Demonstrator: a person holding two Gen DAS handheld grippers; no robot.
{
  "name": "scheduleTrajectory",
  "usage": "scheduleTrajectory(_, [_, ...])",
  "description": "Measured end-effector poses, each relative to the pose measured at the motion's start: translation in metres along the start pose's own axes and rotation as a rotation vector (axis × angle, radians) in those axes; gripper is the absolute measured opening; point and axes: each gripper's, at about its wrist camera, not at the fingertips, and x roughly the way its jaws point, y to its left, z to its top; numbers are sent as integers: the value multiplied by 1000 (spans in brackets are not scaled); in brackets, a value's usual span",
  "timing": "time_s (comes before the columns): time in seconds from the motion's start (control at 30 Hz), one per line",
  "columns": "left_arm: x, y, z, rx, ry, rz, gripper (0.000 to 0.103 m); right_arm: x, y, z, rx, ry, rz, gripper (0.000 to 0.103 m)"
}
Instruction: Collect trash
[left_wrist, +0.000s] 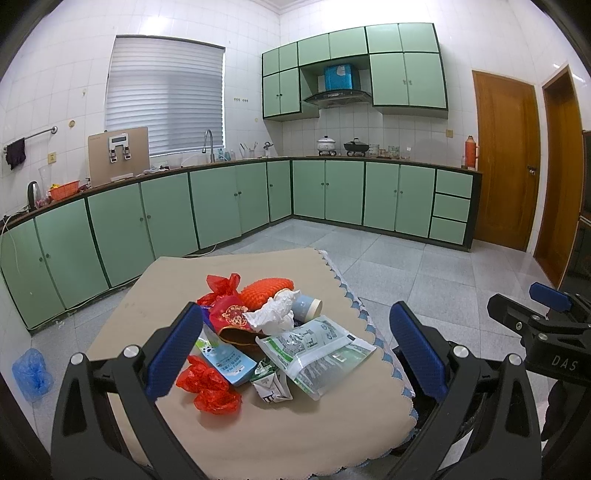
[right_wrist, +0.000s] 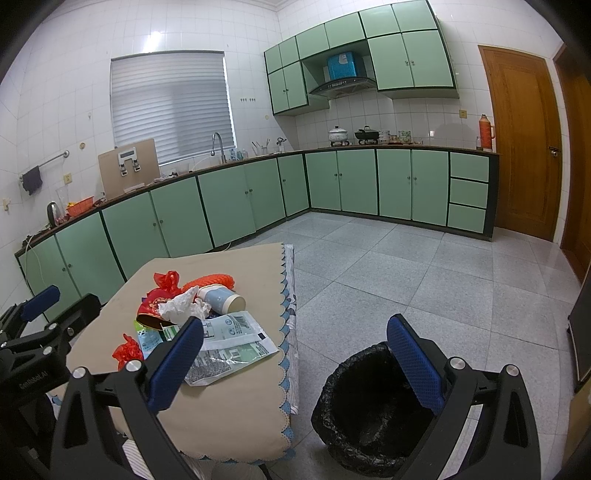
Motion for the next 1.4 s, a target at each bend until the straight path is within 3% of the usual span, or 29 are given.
scheduleTrajectory(1.4, [-2,2,1,-4,-4,2,98,2,0,-1,1,0,-1,97])
